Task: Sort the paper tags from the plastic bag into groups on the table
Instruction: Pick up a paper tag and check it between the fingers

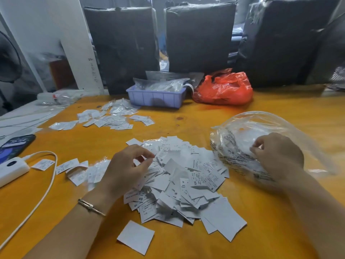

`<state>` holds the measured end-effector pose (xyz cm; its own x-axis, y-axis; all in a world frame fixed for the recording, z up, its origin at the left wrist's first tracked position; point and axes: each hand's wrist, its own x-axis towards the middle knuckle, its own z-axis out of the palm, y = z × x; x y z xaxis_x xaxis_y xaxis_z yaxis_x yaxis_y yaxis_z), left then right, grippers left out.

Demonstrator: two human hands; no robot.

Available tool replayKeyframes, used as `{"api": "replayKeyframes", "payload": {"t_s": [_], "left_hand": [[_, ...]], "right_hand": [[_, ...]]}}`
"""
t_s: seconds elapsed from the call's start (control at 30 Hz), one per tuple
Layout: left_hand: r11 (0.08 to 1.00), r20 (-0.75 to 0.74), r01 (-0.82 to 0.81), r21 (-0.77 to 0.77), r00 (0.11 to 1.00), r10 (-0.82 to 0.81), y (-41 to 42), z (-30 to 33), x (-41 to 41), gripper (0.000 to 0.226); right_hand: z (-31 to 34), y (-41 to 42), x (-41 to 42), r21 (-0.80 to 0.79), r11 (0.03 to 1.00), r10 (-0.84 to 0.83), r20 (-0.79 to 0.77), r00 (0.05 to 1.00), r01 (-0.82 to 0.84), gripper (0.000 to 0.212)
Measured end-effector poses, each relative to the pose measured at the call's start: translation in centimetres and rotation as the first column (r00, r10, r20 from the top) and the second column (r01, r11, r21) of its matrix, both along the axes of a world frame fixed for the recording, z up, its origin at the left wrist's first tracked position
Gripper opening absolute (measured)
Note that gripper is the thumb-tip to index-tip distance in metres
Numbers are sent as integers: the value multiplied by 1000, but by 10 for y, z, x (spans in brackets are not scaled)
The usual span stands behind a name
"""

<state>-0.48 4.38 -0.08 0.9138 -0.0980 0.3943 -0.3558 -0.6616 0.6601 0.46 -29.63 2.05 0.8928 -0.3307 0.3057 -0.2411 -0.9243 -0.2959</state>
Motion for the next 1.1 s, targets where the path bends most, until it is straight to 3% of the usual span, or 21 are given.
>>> {"api": "replayKeyframes", "payload": {"t_s": [0.13,0.27,0.33,0.43,0.47,0.53,0.6,0.73,0.83,1.0,1.1], "left_hand": [[999,10,-16,-27,1000,16,1,1,0,14],[997,6,-2,-73,1000,3,-4,5,-3,13],[993,4,35,-109,999,-35,-8,9,-6,10],[972,-52,159,-174,984,-170,-15,16,-12,21],[961,-98,195,-198,971,-217,-17,17,-14,29],[924,-201,258,-283,926,-320,-22,20,-18,44],[876,-270,293,-383,871,-410,-26,20,-20,51],[805,-331,262,-532,811,-483,-31,22,-23,30],[793,-341,251,-554,801,-492,-30,21,-23,26],[803,-352,323,-500,771,-530,-22,27,-23,24],[834,-397,370,-410,751,-528,-22,29,-25,23]], "right_hand": [[-2,0,4,129,991,8,180,984,-31,17],[7,11,-2,236,945,67,538,841,-226,15],[12,28,-12,435,779,135,587,798,-452,15],[13,65,-30,727,333,337,504,795,-601,21],[10,75,-35,767,253,424,460,780,-590,22],[3,90,-42,793,183,575,392,718,-580,20],[-1,101,-47,786,172,662,354,660,-594,20],[-2,106,-51,788,162,774,272,572,-594,20],[-1,104,-50,805,161,833,199,516,-570,21],[-3,98,-42,792,178,723,297,624,-584,15],[-6,97,-42,734,204,697,356,623,-648,12]]}}
